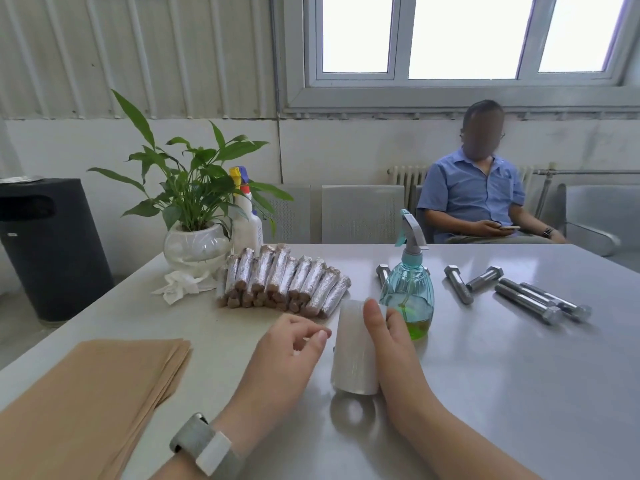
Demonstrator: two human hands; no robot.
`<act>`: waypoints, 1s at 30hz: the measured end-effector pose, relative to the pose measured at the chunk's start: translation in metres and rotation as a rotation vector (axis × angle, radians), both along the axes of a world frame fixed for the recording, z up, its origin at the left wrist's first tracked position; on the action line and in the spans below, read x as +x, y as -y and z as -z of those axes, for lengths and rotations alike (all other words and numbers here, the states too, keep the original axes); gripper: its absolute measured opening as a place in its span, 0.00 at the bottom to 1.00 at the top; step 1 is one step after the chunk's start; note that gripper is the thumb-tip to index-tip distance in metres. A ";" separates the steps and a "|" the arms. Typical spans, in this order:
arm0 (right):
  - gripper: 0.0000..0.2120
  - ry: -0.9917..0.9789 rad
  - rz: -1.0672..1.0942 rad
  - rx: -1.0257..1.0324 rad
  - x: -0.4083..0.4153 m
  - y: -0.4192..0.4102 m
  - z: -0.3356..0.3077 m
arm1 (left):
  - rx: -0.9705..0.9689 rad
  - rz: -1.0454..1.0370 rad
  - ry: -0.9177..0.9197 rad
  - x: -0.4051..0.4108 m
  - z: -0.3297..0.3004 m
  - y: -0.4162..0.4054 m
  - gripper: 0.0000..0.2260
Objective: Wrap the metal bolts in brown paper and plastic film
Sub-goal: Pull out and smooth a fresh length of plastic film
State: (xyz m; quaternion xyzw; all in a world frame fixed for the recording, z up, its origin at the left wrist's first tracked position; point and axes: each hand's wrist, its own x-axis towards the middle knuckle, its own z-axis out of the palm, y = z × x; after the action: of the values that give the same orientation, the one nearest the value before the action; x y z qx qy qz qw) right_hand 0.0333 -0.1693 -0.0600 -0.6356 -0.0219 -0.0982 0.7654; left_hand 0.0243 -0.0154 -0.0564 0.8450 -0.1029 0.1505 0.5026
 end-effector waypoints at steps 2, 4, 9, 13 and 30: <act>0.27 0.012 -0.006 -0.007 0.001 0.001 0.001 | 0.086 0.008 0.060 -0.001 0.003 0.002 0.07; 0.27 0.032 -0.001 -0.033 0.002 0.001 0.002 | 0.179 0.006 0.084 -0.003 0.004 0.002 0.08; 0.25 0.091 0.009 -0.049 0.004 0.000 0.005 | 0.282 0.017 0.039 -0.006 0.005 0.000 0.06; 0.24 0.102 0.028 -0.042 0.006 0.002 0.007 | 0.338 -0.003 0.021 -0.007 0.004 -0.001 0.07; 0.25 0.114 0.008 -0.080 0.007 0.003 0.006 | 0.433 -0.006 0.005 -0.009 0.001 -0.003 0.04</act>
State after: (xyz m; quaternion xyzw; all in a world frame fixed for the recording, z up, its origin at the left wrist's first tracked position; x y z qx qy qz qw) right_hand 0.0399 -0.1723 -0.0656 -0.6591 -0.0668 -0.1365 0.7365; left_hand 0.0152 -0.0123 -0.0569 0.9332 -0.1317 0.1285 0.3087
